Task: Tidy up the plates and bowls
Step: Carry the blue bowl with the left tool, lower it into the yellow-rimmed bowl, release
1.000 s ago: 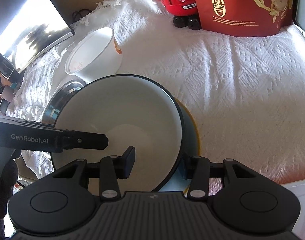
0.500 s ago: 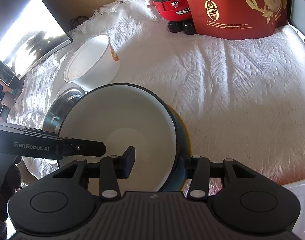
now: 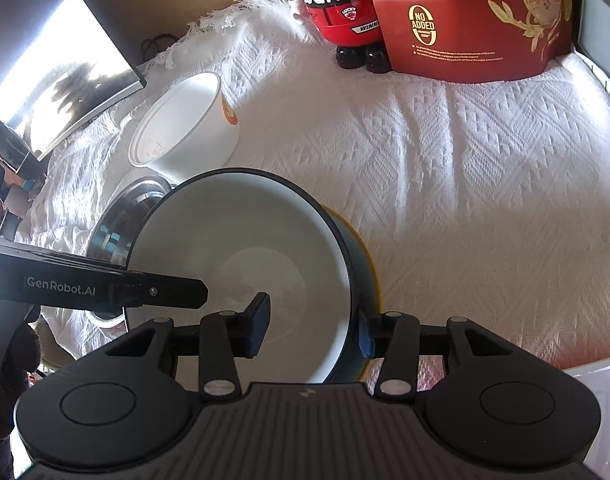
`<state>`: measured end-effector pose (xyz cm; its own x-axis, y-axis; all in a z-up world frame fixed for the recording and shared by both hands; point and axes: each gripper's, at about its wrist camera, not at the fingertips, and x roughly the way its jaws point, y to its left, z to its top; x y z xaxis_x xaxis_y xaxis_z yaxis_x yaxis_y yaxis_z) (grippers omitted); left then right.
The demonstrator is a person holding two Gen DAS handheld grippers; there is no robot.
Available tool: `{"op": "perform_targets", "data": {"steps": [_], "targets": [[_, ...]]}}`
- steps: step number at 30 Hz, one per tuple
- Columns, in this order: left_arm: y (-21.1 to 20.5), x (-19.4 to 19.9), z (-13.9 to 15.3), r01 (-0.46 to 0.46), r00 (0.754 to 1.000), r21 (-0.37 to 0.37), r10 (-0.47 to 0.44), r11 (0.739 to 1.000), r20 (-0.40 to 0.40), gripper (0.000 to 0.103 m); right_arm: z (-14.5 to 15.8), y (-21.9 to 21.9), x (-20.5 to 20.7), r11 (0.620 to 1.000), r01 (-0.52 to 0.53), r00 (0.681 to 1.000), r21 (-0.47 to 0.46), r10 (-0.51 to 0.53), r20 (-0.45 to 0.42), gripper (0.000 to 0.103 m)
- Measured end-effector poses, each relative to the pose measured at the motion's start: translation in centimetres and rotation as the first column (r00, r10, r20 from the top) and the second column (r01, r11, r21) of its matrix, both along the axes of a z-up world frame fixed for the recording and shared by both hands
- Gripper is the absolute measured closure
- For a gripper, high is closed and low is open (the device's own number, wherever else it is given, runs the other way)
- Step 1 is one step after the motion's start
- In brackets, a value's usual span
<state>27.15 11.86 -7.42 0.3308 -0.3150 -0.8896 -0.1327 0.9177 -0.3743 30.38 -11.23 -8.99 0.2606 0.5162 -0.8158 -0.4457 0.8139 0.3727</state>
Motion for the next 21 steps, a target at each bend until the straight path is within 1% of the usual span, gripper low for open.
{"op": "perform_targets", "data": {"steps": [10, 12, 15, 16, 21], "targets": [[0.7, -0.3, 0.2, -0.015, 1.000, -0.023, 0.016, 1.000, 0.012, 0.075, 0.4, -0.2, -0.2, 1.000, 0.015, 1.000, -0.004, -0.015, 0.017, 0.058], [0.9, -0.4, 0.6, -0.020, 0.999, -0.024, 0.021, 1.000, 0.030, 0.075, 0.6, -0.2, -0.4, 1.000, 0.017, 0.999, -0.013, -0.016, 0.031, 0.058], [1.6, -0.5, 1.5, -0.031, 0.997, -0.048, 0.034, 0.998, 0.065, 0.076, 1.3, -0.1, -0.4, 0.999, 0.028, 0.998, -0.021, -0.026, 0.064, 0.058], [1.8, -0.4, 1.7, -0.035, 0.997, -0.042, 0.038, 0.998, 0.071, 0.077, 1.4, -0.2, -0.4, 0.999, 0.032, 0.997, -0.019, -0.031, 0.072, 0.058], [3.2, -0.5, 2.0, -0.068, 0.992, -0.071, 0.075, 0.995, 0.106, 0.077, 1.9, -0.1, 0.0, 0.998, 0.054, 0.995, -0.016, -0.053, 0.086, 0.058]]}}
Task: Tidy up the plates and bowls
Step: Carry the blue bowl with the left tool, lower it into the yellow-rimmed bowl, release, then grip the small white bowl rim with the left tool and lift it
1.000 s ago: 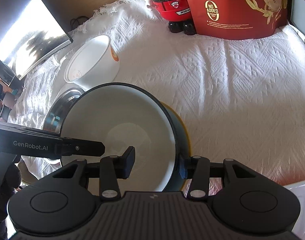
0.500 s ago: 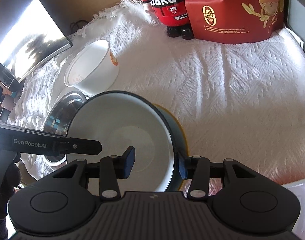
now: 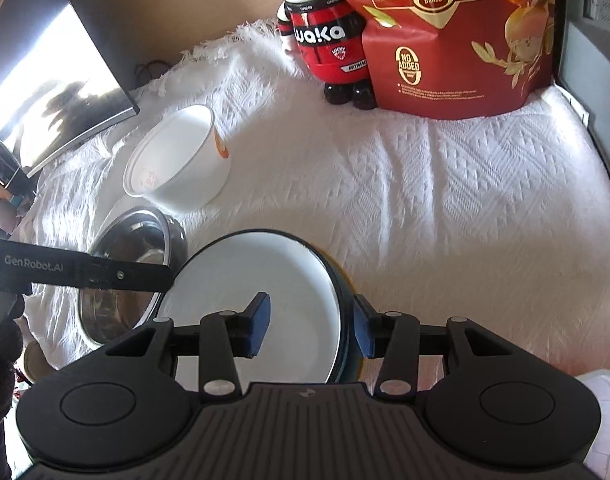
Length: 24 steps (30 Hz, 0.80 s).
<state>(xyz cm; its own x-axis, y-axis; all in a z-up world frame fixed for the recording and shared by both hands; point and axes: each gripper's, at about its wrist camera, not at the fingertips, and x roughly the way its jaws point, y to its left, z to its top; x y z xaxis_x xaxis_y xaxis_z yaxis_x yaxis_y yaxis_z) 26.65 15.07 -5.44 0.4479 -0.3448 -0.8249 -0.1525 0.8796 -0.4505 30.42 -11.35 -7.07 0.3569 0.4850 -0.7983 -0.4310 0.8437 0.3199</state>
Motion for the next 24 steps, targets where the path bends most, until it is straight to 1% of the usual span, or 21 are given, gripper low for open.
{"op": "perform_targets", "data": {"steps": [2, 4, 6, 7, 8, 10, 12, 13, 15, 16, 18, 20, 22, 24], "targets": [[0.6, -0.2, 0.1, -0.011, 1.000, -0.016, 0.011, 1.000, 0.007, 0.077, 0.2, 0.2, -0.1, 1.000, 0.003, 1.000, -0.004, -0.003, 0.006, 0.058], [1.6, -0.4, 0.5, -0.021, 0.999, -0.028, 0.021, 0.999, 0.027, 0.078, 0.7, 0.6, -0.2, 1.000, 0.012, 0.999, -0.016, -0.011, 0.032, 0.058], [3.1, -0.8, 1.3, -0.049, 0.997, -0.031, 0.051, 0.998, 0.061, 0.078, 1.7, 1.2, -0.3, 0.999, 0.019, 0.996, -0.040, -0.015, 0.091, 0.058], [4.0, -1.0, 1.8, -0.075, 0.993, -0.024, 0.077, 0.997, 0.085, 0.078, 2.5, 1.7, -0.4, 0.998, 0.023, 0.990, -0.062, -0.014, 0.140, 0.058], [5.0, -1.1, 2.2, -0.102, 0.989, -0.012, 0.102, 0.995, 0.107, 0.078, 3.1, 2.3, -0.4, 0.996, 0.023, 0.983, -0.082, -0.008, 0.183, 0.057], [7.5, -1.1, 3.3, -0.184, 0.972, 0.041, 0.175, 0.982, 0.156, 0.078, 4.2, 3.9, 0.0, 0.994, 0.018, 0.970, -0.111, 0.009, 0.245, 0.051], [9.9, -0.5, 3.9, -0.263, 0.955, 0.098, 0.245, 0.960, 0.170, 0.078, 4.8, 5.9, 1.2, 0.994, 0.011, 0.970, -0.109, 0.016, 0.243, 0.050], [11.3, 0.2, 3.9, -0.299, 0.946, 0.120, 0.278, 0.947, 0.163, 0.078, 5.0, 6.8, 1.9, 0.994, 0.009, 0.973, -0.109, 0.017, 0.231, 0.050], [13.3, 2.0, 3.5, -0.329, 0.941, 0.146, 0.313, 0.933, 0.127, 0.078, 5.2, 9.1, 3.5, 0.992, -0.001, 0.977, -0.127, 0.028, 0.212, 0.049], [14.1, 2.8, 3.2, -0.342, 0.938, 0.146, 0.328, 0.928, 0.112, 0.078, 5.2, 10.3, 4.0, 0.990, -0.010, 0.978, -0.141, 0.039, 0.205, 0.048], [15.3, 4.6, 2.4, -0.351, 0.935, 0.139, 0.341, 0.926, 0.092, 0.078, 5.1, 12.5, 5.2, 0.985, -0.024, 0.979, -0.169, 0.057, 0.194, 0.048], [15.9, 5.9, 1.4, -0.358, 0.934, 0.148, 0.352, 0.922, 0.067, 0.078, 5.0, 14.8, 6.2, 0.981, -0.042, 0.978, -0.187, 0.079, 0.195, 0.044], [16.3, 6.9, 0.5, -0.356, 0.934, 0.168, 0.353, 0.919, 0.046, 0.078, 4.8, 16.5, 7.0, 0.980, -0.037, 0.975, -0.194, 0.078, 0.209, 0.035], [16.6, 7.4, -0.4, -0.351, 0.936, 0.166, 0.350, 0.922, 0.036, 0.078, 4.4, 18.2, 7.7, 0.977, -0.032, 0.969, -0.212, 0.082, 0.234, 0.034]]}}
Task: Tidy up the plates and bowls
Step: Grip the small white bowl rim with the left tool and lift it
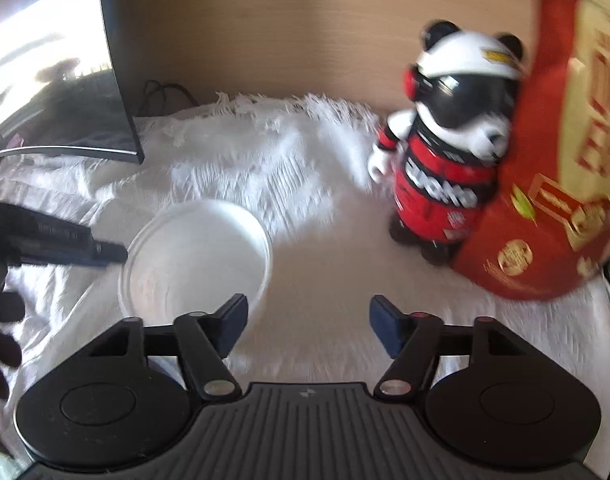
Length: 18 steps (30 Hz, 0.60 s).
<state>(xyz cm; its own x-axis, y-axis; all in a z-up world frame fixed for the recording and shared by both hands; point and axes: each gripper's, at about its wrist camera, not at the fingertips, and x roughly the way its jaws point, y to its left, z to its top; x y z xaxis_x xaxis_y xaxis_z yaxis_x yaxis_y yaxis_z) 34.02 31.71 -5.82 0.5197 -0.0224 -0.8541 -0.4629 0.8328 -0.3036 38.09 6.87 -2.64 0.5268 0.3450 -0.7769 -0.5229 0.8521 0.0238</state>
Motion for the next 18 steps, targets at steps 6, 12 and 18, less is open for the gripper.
{"op": "perform_targets", "data": {"steps": [6, 12, 18], "targets": [[0.7, 1.2, -2.5, 0.009, 1.000, -0.058, -0.010, 0.998, -0.018, 0.078, -3.3, 4.0, 3.8, 0.997, -0.040, 0.979, 0.063, 0.052, -0.199, 0.034], [1.0, 2.5, -4.4, 0.026, 0.999, -0.145, -0.029, 0.989, -0.021, 0.076, -7.9, 6.3, 6.7, 0.997, 0.031, 0.929, 0.072, -0.002, -0.371, 0.065], [-3.2, 3.6, -2.3, 0.127, 0.992, -0.115, -0.125, 0.985, 0.023, 0.077, -6.2, 2.4, 5.9, 0.992, 0.066, 0.945, 0.110, -0.027, -0.327, 0.067]]}}
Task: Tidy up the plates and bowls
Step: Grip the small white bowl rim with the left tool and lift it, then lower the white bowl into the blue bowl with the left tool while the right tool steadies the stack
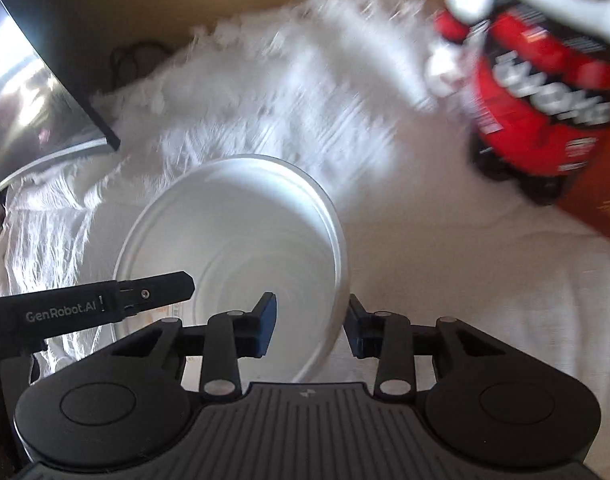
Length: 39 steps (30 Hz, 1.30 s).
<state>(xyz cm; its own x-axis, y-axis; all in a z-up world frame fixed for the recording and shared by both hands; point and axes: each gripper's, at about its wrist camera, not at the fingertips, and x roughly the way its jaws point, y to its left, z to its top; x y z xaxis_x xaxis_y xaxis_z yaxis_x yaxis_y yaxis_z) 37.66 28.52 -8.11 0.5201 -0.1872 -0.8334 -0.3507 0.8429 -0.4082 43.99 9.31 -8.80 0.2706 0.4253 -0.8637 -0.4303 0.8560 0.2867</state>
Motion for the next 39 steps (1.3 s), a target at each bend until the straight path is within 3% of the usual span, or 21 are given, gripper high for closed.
{"op": "perform_targets", "data": {"steps": [4, 11, 17, 25, 29, 33, 39], "targets": [[-4.0, 1.6, 0.4, 0.084, 0.996, -0.047, -0.083, 0.995, 0.022, 0.078, 1.1, -4.7, 0.4, 0.998, 0.064, 0.997, -0.017, -0.064, 0.037, 0.067], [-11.2, 5.2, -1.5, 0.241, 0.969, -0.058, -0.243, 0.969, -0.031, 0.081, -0.3, -13.0, 1.8, 0.973, 0.231, 0.973, -0.029, -0.231, -0.005, 0.067], [-13.3, 6.8, -4.1, 0.239, 0.966, -0.067, -0.244, 0.969, -0.089, 0.080, -3.0, -16.2, 2.9, 0.964, 0.267, 0.960, 0.002, -0.266, -0.084, 0.063], [-13.8, 7.3, -5.5, 0.234, 0.962, -0.081, -0.243, 0.969, -0.121, 0.079, -4.8, -16.0, 3.4, 0.975, 0.224, 0.967, 0.004, -0.221, -0.123, 0.064], [-13.4, 6.5, -2.8, 0.229, 0.972, -0.038, -0.231, 0.973, -0.049, 0.080, -3.1, -15.3, 2.9, 0.982, 0.189, 0.981, 0.014, -0.188, -0.048, 0.068], [-12.4, 5.3, 1.0, 0.203, 0.979, -0.084, -0.203, 0.975, 0.008, 0.080, 0.8, -14.8, 1.1, 0.988, 0.155, 0.984, 0.027, -0.157, 0.083, 0.068], [-12.8, 2.4, 6.2, 0.251, 0.967, -0.077, -0.246, 0.965, 0.067, 0.080, 6.3, -15.7, -2.9, 0.987, 0.138, 0.968, 0.085, -0.153, 0.201, 0.068]]}}
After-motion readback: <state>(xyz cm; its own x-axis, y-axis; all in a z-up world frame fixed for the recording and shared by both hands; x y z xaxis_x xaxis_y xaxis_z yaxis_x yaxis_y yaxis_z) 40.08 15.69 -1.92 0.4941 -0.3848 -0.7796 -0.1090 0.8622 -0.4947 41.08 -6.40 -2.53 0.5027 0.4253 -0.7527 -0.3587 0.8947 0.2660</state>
